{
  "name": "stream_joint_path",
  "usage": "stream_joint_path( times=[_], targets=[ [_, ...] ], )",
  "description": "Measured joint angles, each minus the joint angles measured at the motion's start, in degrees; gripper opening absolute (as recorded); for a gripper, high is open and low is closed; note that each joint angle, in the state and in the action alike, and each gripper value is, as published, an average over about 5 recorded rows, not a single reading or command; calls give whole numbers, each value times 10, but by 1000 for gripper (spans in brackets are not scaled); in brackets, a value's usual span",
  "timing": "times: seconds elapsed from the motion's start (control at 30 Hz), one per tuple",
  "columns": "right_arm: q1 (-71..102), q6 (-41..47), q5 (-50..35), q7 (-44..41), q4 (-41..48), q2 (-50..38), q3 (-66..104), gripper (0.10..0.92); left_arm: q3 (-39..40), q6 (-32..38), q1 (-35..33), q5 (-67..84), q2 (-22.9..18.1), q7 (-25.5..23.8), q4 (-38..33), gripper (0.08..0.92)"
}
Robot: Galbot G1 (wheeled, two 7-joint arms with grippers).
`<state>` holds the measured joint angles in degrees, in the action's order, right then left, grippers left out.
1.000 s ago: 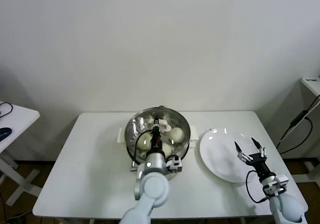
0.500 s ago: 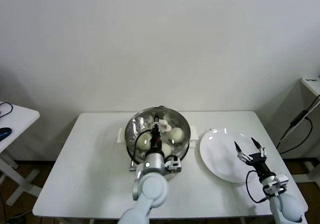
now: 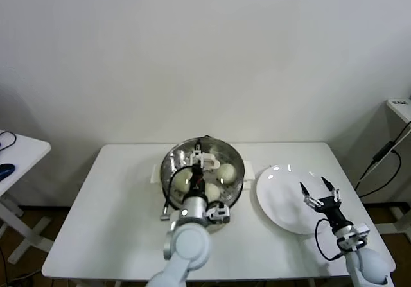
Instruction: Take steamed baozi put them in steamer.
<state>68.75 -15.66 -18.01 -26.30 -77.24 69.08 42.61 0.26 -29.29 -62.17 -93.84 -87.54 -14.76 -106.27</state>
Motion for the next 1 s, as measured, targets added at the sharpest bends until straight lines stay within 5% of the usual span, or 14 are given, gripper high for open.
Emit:
stream_joint_path(
  times=[0.17,1.0],
  targets=[
    [-3,-1,3,-1,3,1,0,823,1,4,-9,8,8,-6,-19,821],
    [1,6,6,12,-2,-19,-10,823,-55,44,-111,131,80,-8,-158,823]
  ],
)
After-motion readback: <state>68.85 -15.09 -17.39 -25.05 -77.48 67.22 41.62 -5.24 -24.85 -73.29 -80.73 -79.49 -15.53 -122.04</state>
